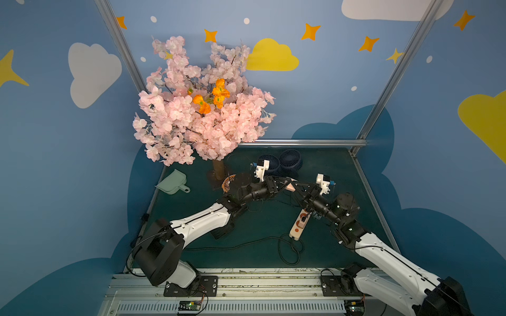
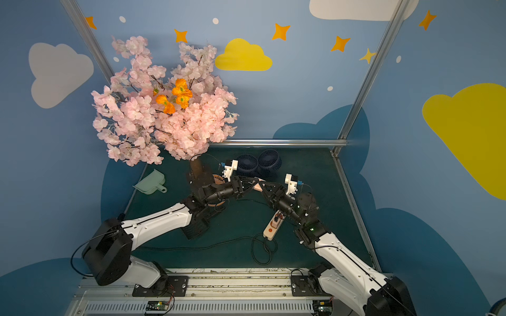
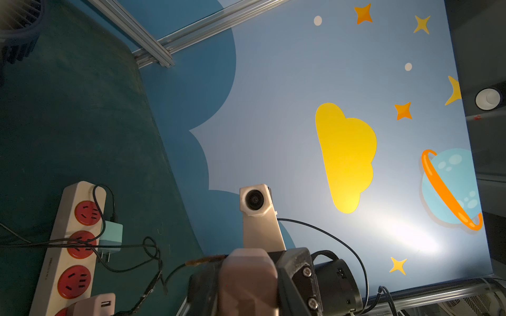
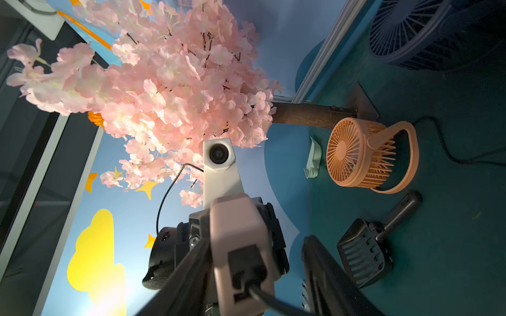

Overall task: Plug the desk fan into the power strip
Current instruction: Pick up the plug from the center of the board.

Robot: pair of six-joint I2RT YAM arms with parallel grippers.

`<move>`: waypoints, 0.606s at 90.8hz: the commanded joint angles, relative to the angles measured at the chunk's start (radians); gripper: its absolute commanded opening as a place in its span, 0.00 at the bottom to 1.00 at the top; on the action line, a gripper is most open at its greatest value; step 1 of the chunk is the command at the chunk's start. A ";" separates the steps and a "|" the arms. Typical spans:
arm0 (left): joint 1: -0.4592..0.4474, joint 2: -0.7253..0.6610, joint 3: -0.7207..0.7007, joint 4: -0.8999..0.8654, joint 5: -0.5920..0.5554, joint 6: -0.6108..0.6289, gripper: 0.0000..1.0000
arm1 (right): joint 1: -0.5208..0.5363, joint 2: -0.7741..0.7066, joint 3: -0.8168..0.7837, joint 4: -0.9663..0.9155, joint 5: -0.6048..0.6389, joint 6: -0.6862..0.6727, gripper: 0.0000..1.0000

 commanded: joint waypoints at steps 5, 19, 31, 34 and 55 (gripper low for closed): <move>-0.003 0.020 0.026 0.085 0.036 -0.022 0.11 | -0.029 -0.039 -0.003 0.116 -0.044 -0.040 0.47; -0.003 0.042 0.052 0.099 0.077 -0.014 0.11 | -0.036 -0.034 0.007 0.115 -0.089 -0.042 0.39; -0.007 0.064 0.049 0.134 0.093 -0.035 0.11 | -0.036 -0.032 0.008 0.155 -0.112 -0.054 0.36; -0.008 0.067 0.048 0.139 0.093 -0.038 0.11 | -0.037 -0.031 0.008 0.163 -0.120 -0.056 0.36; -0.013 0.091 0.067 0.153 0.119 -0.034 0.11 | -0.039 -0.038 0.010 0.183 -0.158 -0.065 0.32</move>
